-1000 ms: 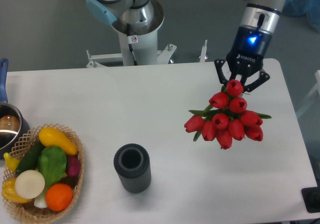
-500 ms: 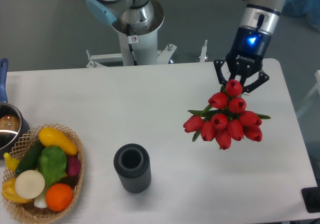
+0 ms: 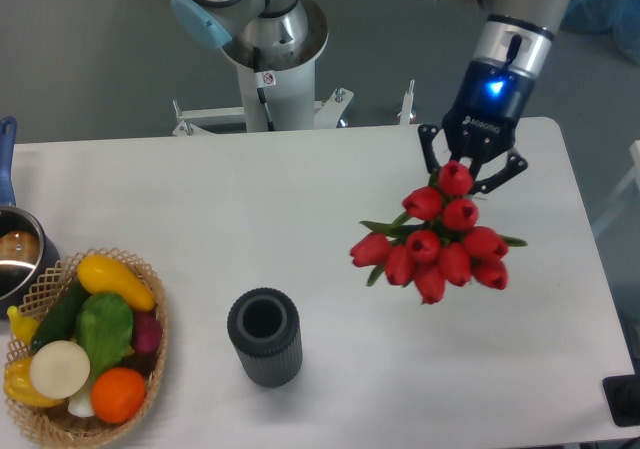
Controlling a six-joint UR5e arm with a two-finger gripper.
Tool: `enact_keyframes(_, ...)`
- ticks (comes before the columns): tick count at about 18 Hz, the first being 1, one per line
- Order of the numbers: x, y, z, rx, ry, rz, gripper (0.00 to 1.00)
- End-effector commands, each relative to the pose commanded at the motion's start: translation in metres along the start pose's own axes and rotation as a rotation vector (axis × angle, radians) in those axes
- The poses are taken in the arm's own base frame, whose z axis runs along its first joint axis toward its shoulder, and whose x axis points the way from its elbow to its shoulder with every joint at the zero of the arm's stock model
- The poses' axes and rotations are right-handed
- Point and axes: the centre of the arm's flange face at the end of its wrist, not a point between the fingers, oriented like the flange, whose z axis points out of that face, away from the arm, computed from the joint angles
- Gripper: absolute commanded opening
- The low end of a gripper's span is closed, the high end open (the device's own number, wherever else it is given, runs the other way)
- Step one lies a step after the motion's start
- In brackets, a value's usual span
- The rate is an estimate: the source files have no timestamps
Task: Insert the flowers into the vase
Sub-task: 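Carry the red tulip bunch toward the black vase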
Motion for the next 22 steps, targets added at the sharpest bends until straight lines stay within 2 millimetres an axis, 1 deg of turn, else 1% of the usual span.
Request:
enact_keyframes(3, 0.011, -0.012, 0.013, 0.036, 0.023, 0.040, 0.22)
enact_keyframes(8, 0.019, -0.024, 0.014, 0.171, 0.091, 0.033, 0.22)
enact_keyframes(9, 0.020, -0.026, 0.014, 0.195, 0.103, 0.031, 0.22)
enact_keyframes(12, 0.031, -0.022, 0.025, 0.240, 0.150, 0.028, 0.22)
enact_keyframes(13, 0.033, -0.024, 0.028, 0.268, 0.167, 0.034, 0.22)
enact_keyframes(16, 0.028, -0.024, 0.036, 0.325, 0.204, 0.028, 0.22)
enact_keyframes(18, 0.030, -0.029, 0.040, 0.365, 0.228, 0.043, 0.22)
enact_keyframes(19, 0.028, -0.030, 0.042, 0.393, 0.242, 0.049, 0.22)
enact_keyframes(22, 0.024, -0.047, 0.059, 0.444, 0.289, 0.077, 0.22)
